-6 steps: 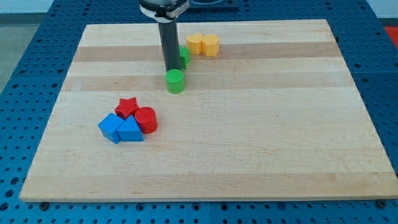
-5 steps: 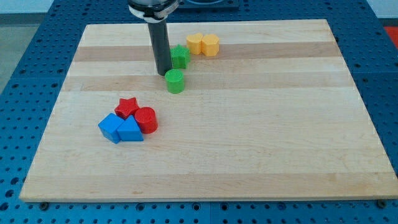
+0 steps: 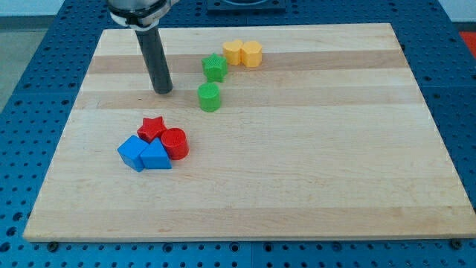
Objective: Push the red star into the blue blocks
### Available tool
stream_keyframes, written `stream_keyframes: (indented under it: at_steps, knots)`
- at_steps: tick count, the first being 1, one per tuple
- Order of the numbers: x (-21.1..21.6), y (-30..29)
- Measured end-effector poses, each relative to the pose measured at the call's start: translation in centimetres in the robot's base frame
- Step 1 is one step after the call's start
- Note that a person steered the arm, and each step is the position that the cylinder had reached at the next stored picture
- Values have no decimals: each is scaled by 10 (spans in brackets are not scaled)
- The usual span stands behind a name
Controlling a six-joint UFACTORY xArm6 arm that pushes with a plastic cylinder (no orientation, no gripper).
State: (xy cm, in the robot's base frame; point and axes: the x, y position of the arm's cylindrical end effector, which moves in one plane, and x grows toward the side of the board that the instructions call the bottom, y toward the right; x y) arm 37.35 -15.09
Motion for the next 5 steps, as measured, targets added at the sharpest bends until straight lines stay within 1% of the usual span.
stream_keyframes:
  at_steps: [1, 3, 4, 5]
  knots:
    - [52, 9]
    - [67, 5]
    - [103, 8]
    - [104, 8]
